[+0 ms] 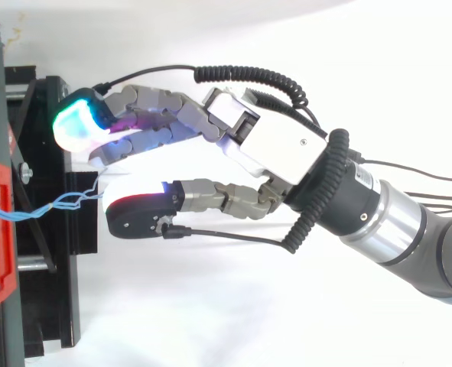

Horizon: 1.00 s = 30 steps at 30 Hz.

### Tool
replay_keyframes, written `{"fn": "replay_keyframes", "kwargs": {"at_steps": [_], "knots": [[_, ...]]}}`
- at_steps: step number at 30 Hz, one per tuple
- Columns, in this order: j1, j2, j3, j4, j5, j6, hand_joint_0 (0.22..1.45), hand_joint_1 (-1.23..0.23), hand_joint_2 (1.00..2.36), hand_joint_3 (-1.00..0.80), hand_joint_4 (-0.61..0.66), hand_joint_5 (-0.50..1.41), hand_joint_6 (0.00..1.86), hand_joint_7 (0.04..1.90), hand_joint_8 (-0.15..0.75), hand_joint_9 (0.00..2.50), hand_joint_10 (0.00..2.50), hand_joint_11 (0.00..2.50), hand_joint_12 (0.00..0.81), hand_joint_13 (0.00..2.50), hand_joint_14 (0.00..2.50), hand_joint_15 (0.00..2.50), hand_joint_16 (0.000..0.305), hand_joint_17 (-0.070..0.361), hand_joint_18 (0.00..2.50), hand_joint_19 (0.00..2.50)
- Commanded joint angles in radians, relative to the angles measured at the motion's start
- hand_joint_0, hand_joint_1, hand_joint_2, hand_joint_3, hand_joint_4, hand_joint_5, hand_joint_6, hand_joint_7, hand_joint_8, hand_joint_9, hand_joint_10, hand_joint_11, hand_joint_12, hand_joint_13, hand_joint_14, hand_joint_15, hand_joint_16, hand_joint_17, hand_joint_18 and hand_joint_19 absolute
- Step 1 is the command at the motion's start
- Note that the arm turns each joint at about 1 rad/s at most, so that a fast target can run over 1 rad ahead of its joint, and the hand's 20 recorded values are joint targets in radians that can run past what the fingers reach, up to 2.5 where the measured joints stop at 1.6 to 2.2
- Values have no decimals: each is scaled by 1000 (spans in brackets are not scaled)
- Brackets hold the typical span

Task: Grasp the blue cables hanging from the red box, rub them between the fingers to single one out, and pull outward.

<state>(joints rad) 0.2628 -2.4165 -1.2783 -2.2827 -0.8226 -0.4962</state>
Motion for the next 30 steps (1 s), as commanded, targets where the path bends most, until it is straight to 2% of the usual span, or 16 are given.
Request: {"fn": "replay_keyframes", "kwargs": {"at_steps": [1,3,4,6,8,11,18,21,22,25,30], "knots": [[3,-1,1,6,-1,-4,551,-573,1002,-467,289,-159,502,731,254,884,7,206,311,610,10,263,35,79,431,236],[3,-4,1,12,-1,-4,551,-573,1003,-469,289,-158,502,734,253,889,7,209,311,612,10,253,35,79,431,236],[3,-22,2,22,-3,1,551,-572,1003,-469,289,-157,502,729,253,890,7,214,313,614,10,258,35,79,431,236],[3,-32,5,39,-4,8,552,-572,1002,-469,290,-156,502,734,254,896,7,215,311,615,10,254,35,79,431,236],[3,-70,17,75,-15,27,552,-573,1002,-469,291,-155,502,733,253,897,7,209,312,615,10,254,35,79,431,242],[4,-88,25,95,-23,51,553,-573,1002,-469,289,-153,502,736,254,903,7,218,310,617,11,262,35,79,434,242],[4,-95,39,103,-32,38,555,-572,1002,-472,295,-148,502,738,254,911,7,219,308,620,12,259,35,78,441,253],[4,-130,71,118,-66,44,554,-572,1002,-468,291,-146,502,742,256,922,8,220,307,628,11,275,35,78,444,252],[1,-165,100,143,-95,54,554,-572,1002,-469,293,-146,502,741,257,922,7,218,306,630,11,272,35,79,446,252],[1,-200,139,170,-128,68,555,-573,1002,-467,298,-145,502,744,256,928,7,224,307,632,11,269,35,79,448,252],[4,-202,149,175,-145,71,556,-573,1002,-467,297,-143,502,747,256,935,7,227,306,638,11,275,35,79,449,259]]}}
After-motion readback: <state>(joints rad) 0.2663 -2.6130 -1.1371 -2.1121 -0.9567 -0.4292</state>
